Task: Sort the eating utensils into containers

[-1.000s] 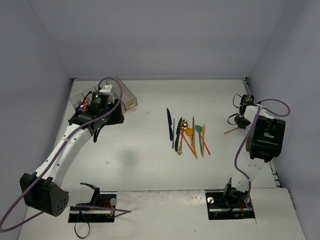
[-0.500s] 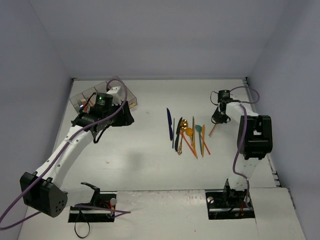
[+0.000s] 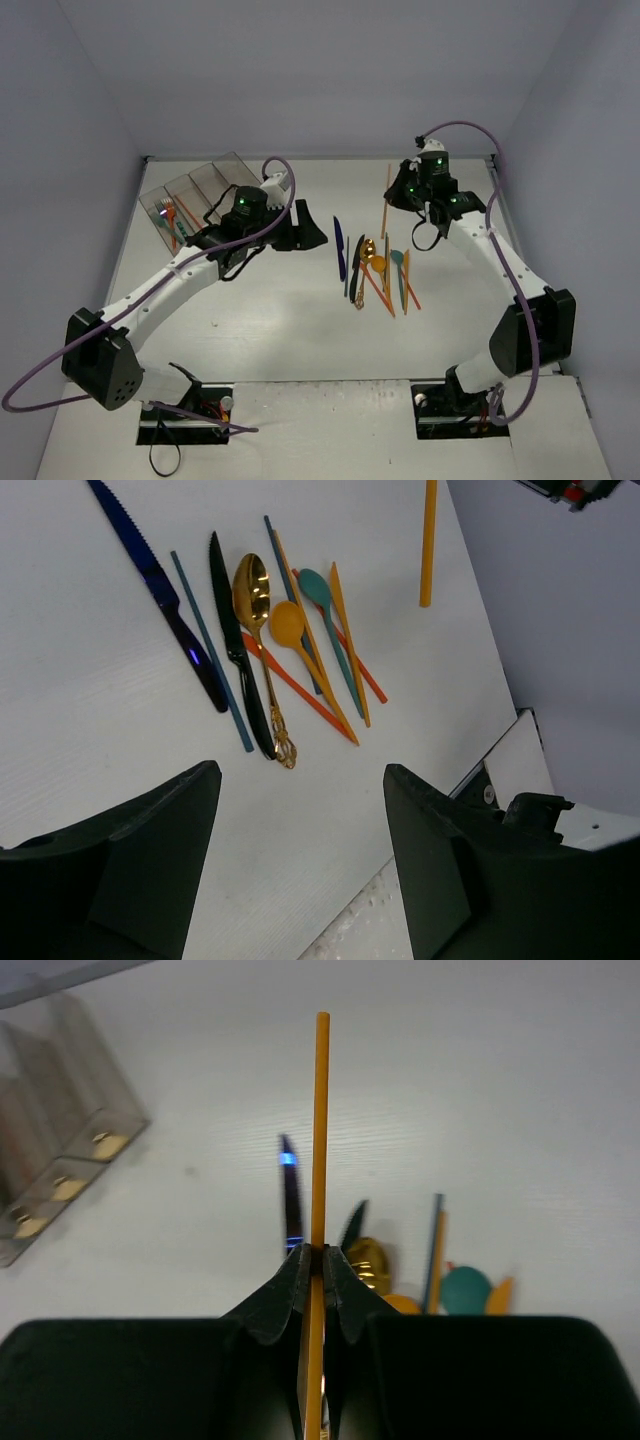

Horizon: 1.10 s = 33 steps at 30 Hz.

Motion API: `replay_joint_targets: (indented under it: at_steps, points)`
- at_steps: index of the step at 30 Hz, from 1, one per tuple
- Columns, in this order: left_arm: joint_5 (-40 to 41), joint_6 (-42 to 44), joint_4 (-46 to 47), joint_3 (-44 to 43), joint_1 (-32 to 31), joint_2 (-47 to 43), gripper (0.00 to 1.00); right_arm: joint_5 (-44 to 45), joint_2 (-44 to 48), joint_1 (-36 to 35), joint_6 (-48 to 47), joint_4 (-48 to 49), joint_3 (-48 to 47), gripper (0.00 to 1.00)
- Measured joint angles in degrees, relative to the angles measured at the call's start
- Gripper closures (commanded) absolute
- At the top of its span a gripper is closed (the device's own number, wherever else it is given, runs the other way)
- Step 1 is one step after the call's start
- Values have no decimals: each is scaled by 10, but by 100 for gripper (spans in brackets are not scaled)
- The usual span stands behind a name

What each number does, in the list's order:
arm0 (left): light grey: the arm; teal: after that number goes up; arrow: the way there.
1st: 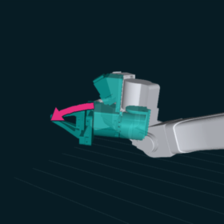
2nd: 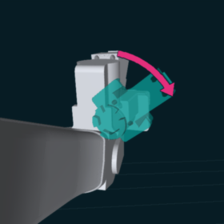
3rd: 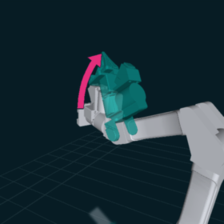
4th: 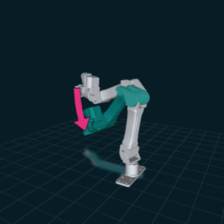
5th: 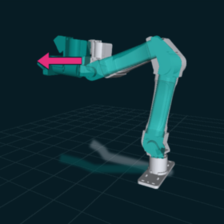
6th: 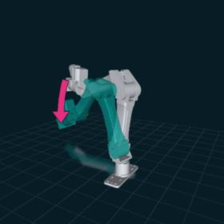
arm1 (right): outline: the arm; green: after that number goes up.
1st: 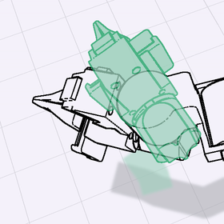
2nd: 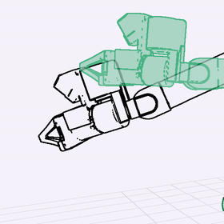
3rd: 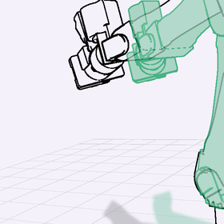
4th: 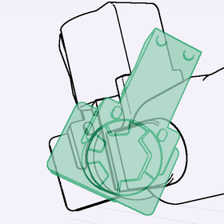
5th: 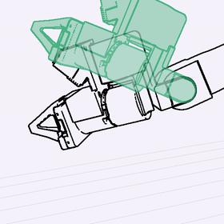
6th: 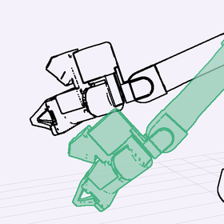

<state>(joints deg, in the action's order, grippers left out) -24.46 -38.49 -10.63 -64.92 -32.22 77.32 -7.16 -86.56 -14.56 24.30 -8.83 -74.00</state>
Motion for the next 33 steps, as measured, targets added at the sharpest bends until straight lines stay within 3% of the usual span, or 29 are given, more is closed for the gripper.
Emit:
replay_joint_targets:
  at_steps: [7,17,20,23,26,29,31,33]
  points:
    - [-8,-27,52,-21,-33,52,32,-55,73,-90,47,71,45,100]
    - [-10,-37,95,-48,-58,77,37,-77,85,-133,92,119,66,100]
    - [-9,-38,97,-57,-61,92,62,-82,86,-137,103,130,72,100]
    - [-5,-43,96,-58,-63,103,95,-85,86,-140,107,139,76,100]
    - [2,-46,95,-58,-64,107,100,-86,86,-141,109,146,78,99]
    - [9,-46,95,-58,-67,106,100,-85,86,-141,111,149,80,81]
    - [13,-46,95,-58,-67,106,100,-86,85,-142,110,150,80,59]
    - [18,-46,95,-58,-67,106,100,-85,85,-143,109,153,80,46]
